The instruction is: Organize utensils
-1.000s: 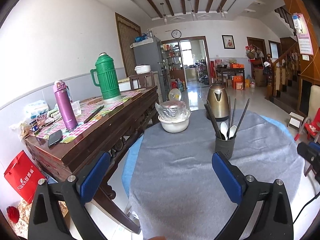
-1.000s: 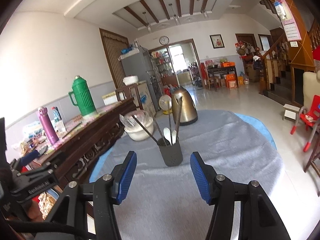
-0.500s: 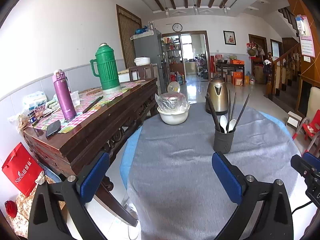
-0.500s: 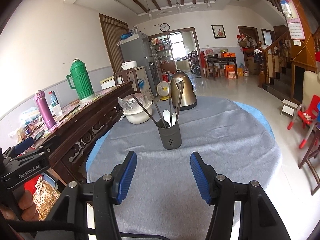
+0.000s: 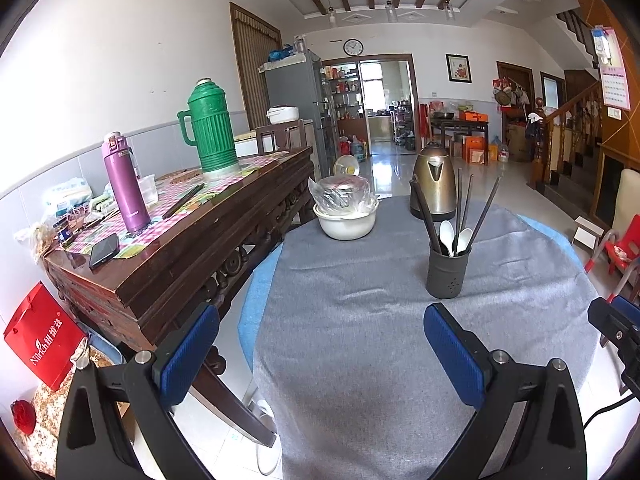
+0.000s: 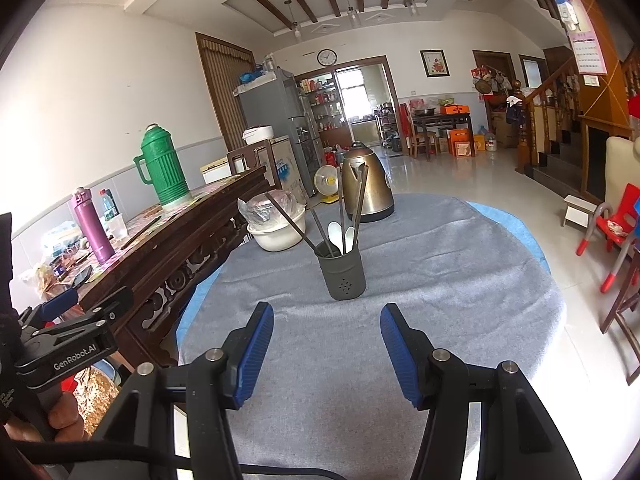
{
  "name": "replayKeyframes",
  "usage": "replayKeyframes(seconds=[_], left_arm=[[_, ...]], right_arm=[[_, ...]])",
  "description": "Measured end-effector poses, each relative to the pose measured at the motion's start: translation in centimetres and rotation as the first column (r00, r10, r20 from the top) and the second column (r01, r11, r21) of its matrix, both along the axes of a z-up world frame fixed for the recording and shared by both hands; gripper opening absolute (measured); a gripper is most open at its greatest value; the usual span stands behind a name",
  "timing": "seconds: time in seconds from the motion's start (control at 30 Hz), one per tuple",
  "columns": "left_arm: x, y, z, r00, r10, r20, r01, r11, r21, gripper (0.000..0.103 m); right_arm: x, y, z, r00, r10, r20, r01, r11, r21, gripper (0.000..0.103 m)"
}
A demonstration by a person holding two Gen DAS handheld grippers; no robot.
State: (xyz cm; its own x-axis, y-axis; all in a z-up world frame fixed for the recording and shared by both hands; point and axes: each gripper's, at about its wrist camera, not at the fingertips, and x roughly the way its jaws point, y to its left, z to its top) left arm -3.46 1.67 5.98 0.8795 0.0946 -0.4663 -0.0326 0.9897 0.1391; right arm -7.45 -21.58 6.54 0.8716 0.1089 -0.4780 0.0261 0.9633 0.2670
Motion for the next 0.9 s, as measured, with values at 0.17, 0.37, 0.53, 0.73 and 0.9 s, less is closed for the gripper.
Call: replayKeyframes(seconds=[0.17,0.37,0.53,0.73,0.9], left_arm=[[-0.01,0.24,-0.07,1.000,0.003,-0.002,-0.003,1.000,-0.005,0.102],[-0.01,0.37,-0.15,1.000,0.006,-0.001,-0.006,1.000,-0.005,0.102],[0.02,0.55,-0.22,1.000,0.009,-0.003,-0.009,1.000,-0.008,0.102],[0.02,0.66,-0.25,1.000,0.011,-0.002,-0.011,1.000,-0.009,0.102],[0.00,0.74,-0.28,1.000,0.013,-0.001,-0.013,1.000,-0.012,0.102]], right_arm=[[0.03,0.37,0.14,1.000,0.005,0.002,-0.005,1.000,-0.004,0.060],[0.10,0.67,0.09,1.000,0.009,0.006,-0.009,1.000,-0.005,0.060],[0.04,0.65,0.05,1.000,0.009,0.009,-0.009,1.000,-0.001,0.060],[0.07,0.72,0.07,1.000,0.009,0.010,-0.009,1.000,-0.002,0.060],[0.05,0.71,0.06,1.000,0.009,0.010,-0.009,1.000,-0.001,0.060]])
